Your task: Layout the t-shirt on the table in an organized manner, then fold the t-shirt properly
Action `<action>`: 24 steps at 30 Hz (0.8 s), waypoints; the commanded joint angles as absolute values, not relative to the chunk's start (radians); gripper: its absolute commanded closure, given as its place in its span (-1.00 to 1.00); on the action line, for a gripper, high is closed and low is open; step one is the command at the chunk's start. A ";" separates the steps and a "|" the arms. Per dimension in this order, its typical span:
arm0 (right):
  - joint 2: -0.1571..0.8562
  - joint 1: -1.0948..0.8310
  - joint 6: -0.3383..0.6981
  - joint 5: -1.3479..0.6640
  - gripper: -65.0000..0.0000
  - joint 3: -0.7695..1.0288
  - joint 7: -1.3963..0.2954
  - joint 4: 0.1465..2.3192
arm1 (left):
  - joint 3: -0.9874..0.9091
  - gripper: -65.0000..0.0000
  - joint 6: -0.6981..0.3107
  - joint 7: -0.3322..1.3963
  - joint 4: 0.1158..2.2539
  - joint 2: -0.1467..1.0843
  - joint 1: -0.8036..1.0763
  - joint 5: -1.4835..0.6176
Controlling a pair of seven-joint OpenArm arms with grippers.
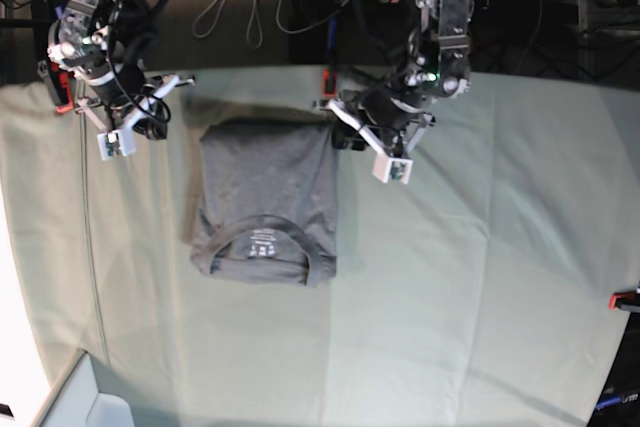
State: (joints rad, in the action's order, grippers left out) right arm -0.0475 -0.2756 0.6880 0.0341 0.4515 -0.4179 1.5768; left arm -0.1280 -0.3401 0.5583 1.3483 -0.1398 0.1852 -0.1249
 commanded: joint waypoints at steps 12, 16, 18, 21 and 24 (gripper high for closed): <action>-0.157 -0.469 0.698 0.015 1.00 0.456 -0.394 1.822 | -0.292 1.00 -0.335 0.567 1.606 -0.128 0.380 -0.122; -0.157 -0.526 0.698 0.015 1.00 0.456 -0.394 1.813 | -0.349 1.00 -0.338 0.567 1.655 -0.128 0.461 -0.116; -0.157 -0.556 0.698 0.015 1.00 0.456 -0.394 1.813 | -0.375 1.00 -0.340 0.565 1.656 -0.128 0.503 -0.113; -0.157 -0.604 0.698 0.016 1.00 0.456 -0.394 1.811 | -0.407 1.00 -0.341 0.561 1.643 -0.128 0.555 -0.111; -0.157 -0.638 0.698 0.018 1.00 0.452 -0.384 1.768 | -0.446 1.00 -0.343 0.559 1.586 -0.124 0.581 -0.110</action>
State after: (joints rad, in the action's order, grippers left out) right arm -0.1570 -0.6281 0.6872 0.0242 0.4522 -0.3927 1.7573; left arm -0.4446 -0.3412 0.5686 1.5745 -0.1272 0.5636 -0.1024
